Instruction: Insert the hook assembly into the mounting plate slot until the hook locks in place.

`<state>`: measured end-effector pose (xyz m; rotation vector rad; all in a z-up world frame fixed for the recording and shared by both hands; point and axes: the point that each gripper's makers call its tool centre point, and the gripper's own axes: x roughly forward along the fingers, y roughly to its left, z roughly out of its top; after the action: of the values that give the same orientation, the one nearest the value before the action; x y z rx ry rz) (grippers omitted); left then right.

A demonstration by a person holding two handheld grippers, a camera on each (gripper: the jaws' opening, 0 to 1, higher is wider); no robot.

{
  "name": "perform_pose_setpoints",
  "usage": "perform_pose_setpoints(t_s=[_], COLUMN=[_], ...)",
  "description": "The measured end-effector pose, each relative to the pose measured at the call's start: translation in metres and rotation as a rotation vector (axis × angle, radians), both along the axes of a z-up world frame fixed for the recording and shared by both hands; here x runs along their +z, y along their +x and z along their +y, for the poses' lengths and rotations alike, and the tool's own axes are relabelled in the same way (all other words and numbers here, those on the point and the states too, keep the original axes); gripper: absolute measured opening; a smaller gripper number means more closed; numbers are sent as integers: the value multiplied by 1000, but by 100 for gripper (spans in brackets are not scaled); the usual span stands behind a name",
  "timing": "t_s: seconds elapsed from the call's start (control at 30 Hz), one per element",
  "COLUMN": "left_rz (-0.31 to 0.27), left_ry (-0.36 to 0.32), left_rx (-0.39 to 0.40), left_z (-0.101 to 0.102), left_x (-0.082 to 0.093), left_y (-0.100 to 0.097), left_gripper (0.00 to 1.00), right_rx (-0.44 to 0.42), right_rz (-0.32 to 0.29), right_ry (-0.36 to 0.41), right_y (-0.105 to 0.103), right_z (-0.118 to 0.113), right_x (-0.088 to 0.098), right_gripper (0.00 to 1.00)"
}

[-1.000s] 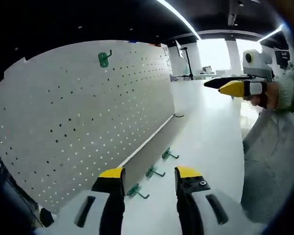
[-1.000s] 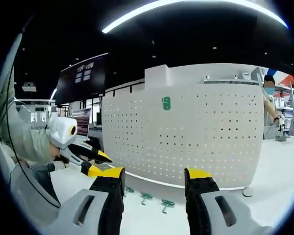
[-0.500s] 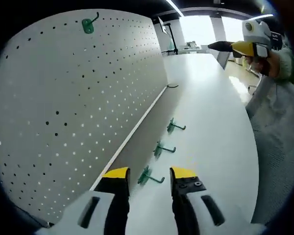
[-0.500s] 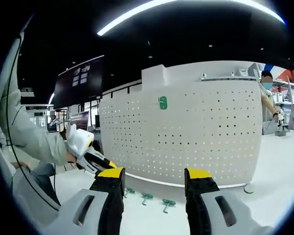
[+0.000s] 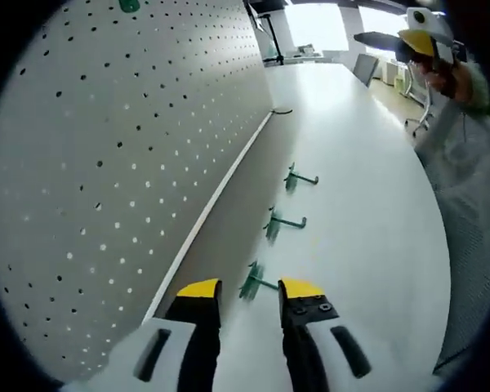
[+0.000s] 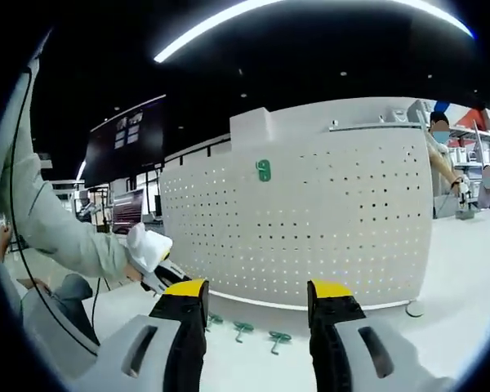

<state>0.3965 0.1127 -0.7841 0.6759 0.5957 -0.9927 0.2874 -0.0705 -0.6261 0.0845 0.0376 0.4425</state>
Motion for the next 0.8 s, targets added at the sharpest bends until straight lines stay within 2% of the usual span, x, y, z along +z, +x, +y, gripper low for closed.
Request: perform_pose_setpoints(t_s=[0.23, 0.5, 0.8], left_rz=[18, 20, 35], left_ry=[35, 54, 95], left_rx=[-19, -27, -49], left_z=[-2, 1, 5], left_x=[-13, -15, -26], left_y=[6, 13, 14], left_gripper=[28, 25, 22], right_rx=[-11, -15, -25], right_rz=[6, 15, 25], right_ry=[14, 30, 51], right_y=[2, 3, 4], right_z=[-3, -5, -9], right_x=[-1, -2, -3], right_gripper=[47, 47, 47])
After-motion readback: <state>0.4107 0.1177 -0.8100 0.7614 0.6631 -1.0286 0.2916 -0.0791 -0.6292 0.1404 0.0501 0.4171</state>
